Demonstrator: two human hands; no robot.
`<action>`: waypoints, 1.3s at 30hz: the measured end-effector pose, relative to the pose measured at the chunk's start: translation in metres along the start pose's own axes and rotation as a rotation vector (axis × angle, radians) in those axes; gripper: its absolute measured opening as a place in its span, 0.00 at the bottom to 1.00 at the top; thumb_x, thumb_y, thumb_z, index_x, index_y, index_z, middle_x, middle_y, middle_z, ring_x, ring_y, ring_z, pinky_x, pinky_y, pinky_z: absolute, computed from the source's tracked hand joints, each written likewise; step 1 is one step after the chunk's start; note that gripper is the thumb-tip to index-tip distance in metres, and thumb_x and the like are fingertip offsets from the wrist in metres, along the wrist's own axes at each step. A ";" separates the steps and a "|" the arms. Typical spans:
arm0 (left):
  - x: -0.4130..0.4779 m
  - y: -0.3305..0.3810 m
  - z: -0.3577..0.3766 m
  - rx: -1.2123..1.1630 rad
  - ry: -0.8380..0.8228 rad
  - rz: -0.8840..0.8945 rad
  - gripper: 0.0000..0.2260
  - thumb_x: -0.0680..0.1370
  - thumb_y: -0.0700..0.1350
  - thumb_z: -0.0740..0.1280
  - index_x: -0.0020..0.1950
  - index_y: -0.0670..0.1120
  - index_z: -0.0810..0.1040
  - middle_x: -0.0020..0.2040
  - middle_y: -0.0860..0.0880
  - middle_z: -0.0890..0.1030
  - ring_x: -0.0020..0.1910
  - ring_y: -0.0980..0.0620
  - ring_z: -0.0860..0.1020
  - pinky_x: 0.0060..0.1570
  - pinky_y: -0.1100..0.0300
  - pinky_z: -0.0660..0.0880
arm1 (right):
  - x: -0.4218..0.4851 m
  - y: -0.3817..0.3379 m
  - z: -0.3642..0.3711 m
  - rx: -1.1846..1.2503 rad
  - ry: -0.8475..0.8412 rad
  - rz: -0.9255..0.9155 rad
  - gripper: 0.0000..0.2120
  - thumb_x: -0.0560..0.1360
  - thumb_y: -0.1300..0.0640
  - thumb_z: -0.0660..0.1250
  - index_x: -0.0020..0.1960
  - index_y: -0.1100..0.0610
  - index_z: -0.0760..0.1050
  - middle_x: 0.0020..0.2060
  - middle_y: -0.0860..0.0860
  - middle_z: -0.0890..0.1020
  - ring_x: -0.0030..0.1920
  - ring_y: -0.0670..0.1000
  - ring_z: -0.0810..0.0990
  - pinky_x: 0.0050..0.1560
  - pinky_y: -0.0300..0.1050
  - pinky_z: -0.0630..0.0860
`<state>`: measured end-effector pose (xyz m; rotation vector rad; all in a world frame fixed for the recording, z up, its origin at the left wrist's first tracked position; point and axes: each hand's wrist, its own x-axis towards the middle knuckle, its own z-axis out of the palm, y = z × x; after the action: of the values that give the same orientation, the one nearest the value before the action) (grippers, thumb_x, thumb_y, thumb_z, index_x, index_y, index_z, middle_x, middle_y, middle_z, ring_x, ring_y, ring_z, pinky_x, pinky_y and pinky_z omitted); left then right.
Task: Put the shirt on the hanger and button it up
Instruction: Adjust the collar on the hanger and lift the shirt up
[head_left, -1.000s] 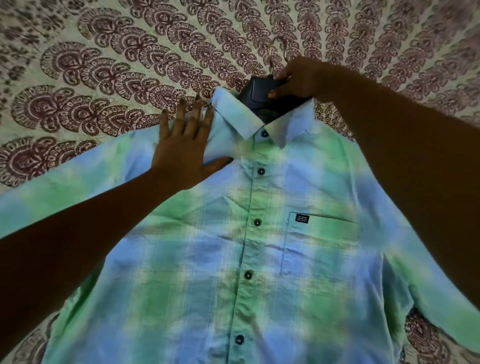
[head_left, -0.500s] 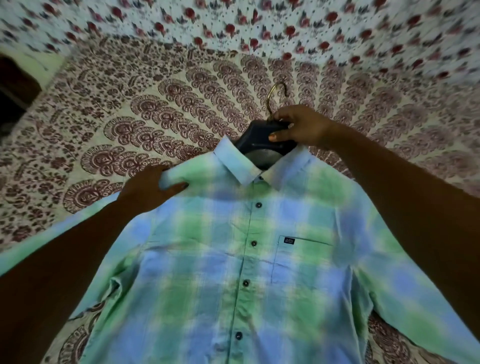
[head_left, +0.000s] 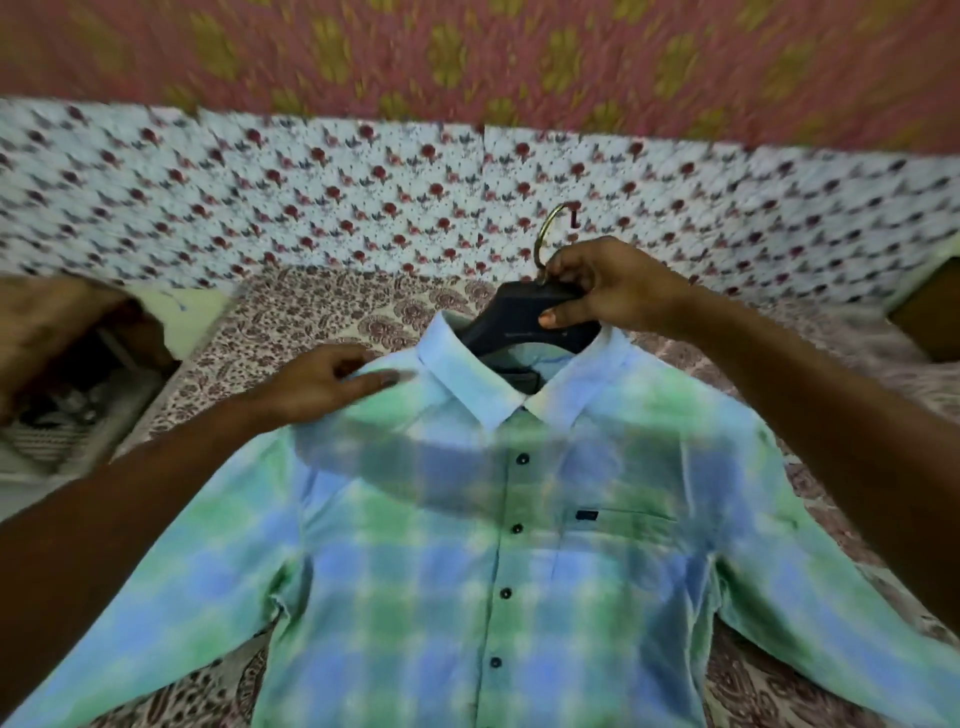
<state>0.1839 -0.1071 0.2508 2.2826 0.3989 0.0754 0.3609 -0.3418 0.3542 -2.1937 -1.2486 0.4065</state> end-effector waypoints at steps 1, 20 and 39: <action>-0.007 0.015 -0.006 -0.045 0.015 0.022 0.05 0.78 0.49 0.63 0.43 0.52 0.76 0.35 0.65 0.78 0.33 0.71 0.75 0.40 0.69 0.70 | -0.010 -0.017 -0.008 -0.011 0.015 0.004 0.10 0.68 0.64 0.73 0.48 0.59 0.76 0.43 0.54 0.80 0.44 0.53 0.78 0.42 0.37 0.75; -0.165 0.245 -0.098 -0.125 0.135 0.335 0.19 0.76 0.51 0.64 0.66 0.49 0.70 0.57 0.51 0.78 0.55 0.57 0.76 0.41 0.67 0.72 | -0.171 -0.198 -0.116 -0.003 0.291 -0.055 0.12 0.71 0.66 0.70 0.53 0.66 0.78 0.42 0.54 0.80 0.38 0.47 0.79 0.42 0.35 0.76; -0.154 0.254 -0.150 0.395 0.161 0.310 0.40 0.64 0.76 0.58 0.57 0.43 0.77 0.51 0.45 0.80 0.47 0.51 0.77 0.46 0.59 0.73 | -0.153 -0.191 -0.170 -0.171 0.425 -0.137 0.14 0.76 0.54 0.66 0.53 0.66 0.75 0.41 0.58 0.78 0.42 0.55 0.76 0.43 0.48 0.73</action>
<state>0.0773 -0.2077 0.5500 2.7252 0.1447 0.3684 0.2395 -0.4535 0.6027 -2.1635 -1.2154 -0.2219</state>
